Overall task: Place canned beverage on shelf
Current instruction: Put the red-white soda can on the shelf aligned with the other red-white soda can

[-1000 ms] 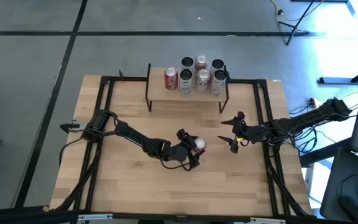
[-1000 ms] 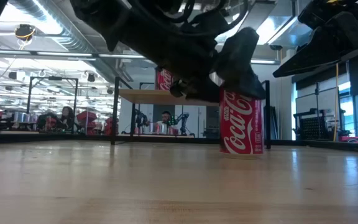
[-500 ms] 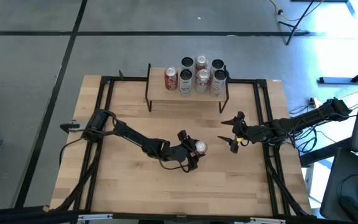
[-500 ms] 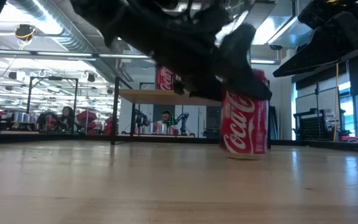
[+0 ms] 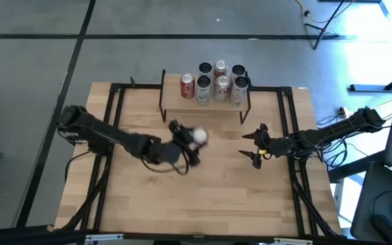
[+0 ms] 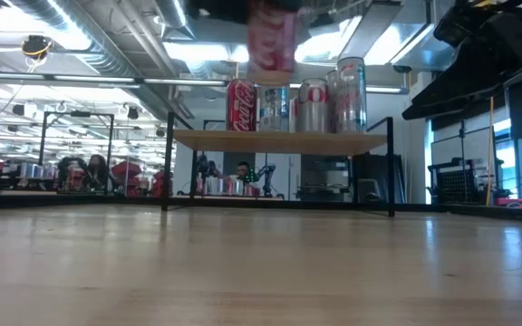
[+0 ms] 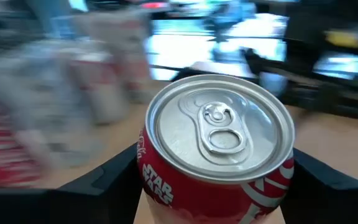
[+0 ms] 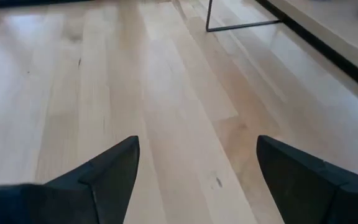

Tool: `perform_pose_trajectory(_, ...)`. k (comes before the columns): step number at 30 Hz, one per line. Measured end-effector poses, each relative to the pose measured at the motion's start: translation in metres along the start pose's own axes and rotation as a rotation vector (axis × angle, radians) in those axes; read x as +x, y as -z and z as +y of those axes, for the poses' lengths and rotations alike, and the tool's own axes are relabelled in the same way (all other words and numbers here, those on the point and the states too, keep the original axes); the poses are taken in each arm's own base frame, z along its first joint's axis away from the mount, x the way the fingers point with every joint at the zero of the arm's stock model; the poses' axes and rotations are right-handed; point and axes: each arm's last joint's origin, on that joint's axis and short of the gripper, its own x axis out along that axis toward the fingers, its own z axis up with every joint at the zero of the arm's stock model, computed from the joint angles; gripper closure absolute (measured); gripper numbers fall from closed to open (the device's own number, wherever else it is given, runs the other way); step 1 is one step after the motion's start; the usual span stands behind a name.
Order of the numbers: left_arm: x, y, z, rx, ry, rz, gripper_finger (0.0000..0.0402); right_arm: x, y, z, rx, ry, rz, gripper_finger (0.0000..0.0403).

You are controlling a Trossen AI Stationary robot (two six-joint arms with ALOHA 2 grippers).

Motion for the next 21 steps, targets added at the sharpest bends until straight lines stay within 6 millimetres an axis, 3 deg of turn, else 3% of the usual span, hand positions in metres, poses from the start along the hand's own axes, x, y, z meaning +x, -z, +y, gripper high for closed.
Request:
perform_pose_trajectory(8, 0.024, -0.020, 0.066, -0.046, -0.212, 0.025, 0.0131, 0.000, 0.000, 0.000, 0.018, 0.000, 0.001, 0.0093)
perform_pose_trajectory(16, 0.056, -0.009, 0.116, -0.047, -0.344, 0.160, 0.0130, 0.000, 0.001, 0.000, 0.015, 0.003, 0.009, 0.0093)
perform_pose_trajectory(21, 0.065, -0.007, 0.134, -0.076, -0.353, 0.199, 0.0130, 0.000, 0.001, 0.000, 0.014, 0.003, 0.009, 0.0094)
